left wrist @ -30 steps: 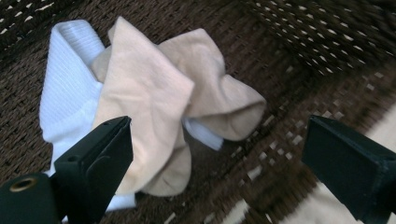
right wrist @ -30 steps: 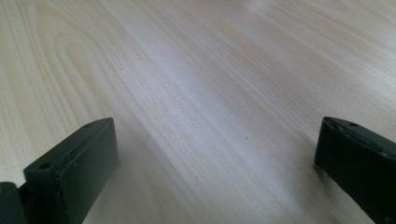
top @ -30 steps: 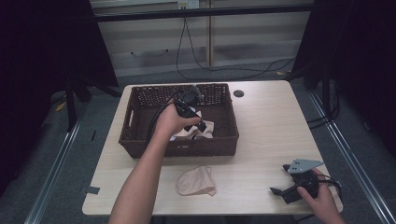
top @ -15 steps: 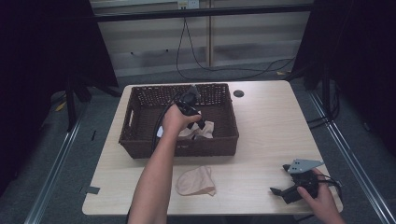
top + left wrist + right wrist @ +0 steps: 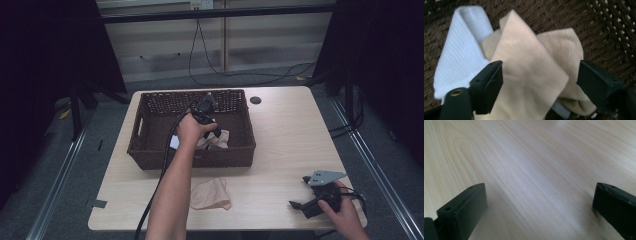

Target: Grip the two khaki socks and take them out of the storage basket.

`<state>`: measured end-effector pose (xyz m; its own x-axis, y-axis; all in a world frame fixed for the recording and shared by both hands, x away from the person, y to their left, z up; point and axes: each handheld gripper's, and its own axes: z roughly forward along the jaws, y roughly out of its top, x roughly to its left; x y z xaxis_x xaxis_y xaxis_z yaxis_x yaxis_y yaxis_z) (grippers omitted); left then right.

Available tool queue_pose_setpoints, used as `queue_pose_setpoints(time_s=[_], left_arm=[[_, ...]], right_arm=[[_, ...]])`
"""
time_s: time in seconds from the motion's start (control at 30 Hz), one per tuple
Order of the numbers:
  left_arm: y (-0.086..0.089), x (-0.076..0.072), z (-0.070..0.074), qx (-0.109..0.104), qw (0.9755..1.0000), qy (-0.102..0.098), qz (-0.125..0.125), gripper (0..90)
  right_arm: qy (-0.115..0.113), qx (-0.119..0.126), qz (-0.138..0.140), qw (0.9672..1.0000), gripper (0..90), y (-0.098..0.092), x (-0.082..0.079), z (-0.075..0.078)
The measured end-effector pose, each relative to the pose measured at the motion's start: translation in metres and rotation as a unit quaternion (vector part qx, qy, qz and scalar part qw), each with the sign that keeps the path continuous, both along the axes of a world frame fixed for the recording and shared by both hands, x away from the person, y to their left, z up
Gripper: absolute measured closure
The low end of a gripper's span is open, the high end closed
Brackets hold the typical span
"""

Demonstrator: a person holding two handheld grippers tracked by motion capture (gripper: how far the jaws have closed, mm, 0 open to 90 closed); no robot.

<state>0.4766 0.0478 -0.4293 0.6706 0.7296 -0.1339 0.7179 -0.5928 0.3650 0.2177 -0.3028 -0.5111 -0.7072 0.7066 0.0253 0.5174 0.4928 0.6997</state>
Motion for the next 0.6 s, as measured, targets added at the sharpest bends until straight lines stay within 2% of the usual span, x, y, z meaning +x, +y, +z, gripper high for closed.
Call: queue_pose_setpoints(time_s=[0.1,0.17,0.2,0.23,0.27,0.3,0.33,0.37,0.4,0.53,0.6], left_arm=[[0.003,0.002,-0.004,-0.002,0.9999,0.010,0.005,31.1],[0.006,0.003,-0.004,0.010,0.9998,0.018,0.007,36.2],[0.007,0.003,-0.003,0.009,0.9998,0.014,0.012,39.0],[0.008,0.003,-0.001,0.014,0.9998,0.014,0.009,49.8],[0.009,0.003,0.000,0.014,0.9995,0.024,0.013,62.2],[0.011,0.003,0.001,0.020,0.9993,0.027,0.016,65.3],[0.013,0.003,0.004,0.036,0.9988,0.028,0.020,72.7],[0.014,0.003,0.006,0.038,0.9986,0.032,0.020,79.9],[0.016,0.003,0.009,0.031,0.9987,0.035,0.022,82.6],[0.024,0.002,0.023,0.030,0.9985,0.040,0.022,84.2],[0.028,0.000,0.034,0.019,0.9986,0.043,0.026,84.2]], right_arm=[[0.000,0.000,0.000,1.0000,0.0,0.000,0.000,0.000],[0.000,0.000,0.000,1.0000,0.0,0.000,0.000,0.000],[0.000,0.000,0.000,1.0000,0.0,0.000,0.000,0.000],[0.000,0.000,0.000,1.0000,0.0,0.000,0.000,0.000],[-0.001,0.000,0.000,1.0000,0.0,0.000,0.000,0.000],[-0.001,0.000,0.000,1.0000,0.0,0.000,0.000,0.000],[-0.001,0.000,0.000,1.0000,0.0,0.000,0.000,0.000],[-0.001,0.000,0.000,1.0000,0.0,0.000,0.000,0.000],[-0.001,0.000,0.000,1.0000,0.0,0.000,0.000,0.000],[-0.001,0.000,0.000,1.0000,0.0,0.000,0.000,0.000],[-0.001,0.000,0.000,1.0000,0.0,0.000,0.000,0.000]])
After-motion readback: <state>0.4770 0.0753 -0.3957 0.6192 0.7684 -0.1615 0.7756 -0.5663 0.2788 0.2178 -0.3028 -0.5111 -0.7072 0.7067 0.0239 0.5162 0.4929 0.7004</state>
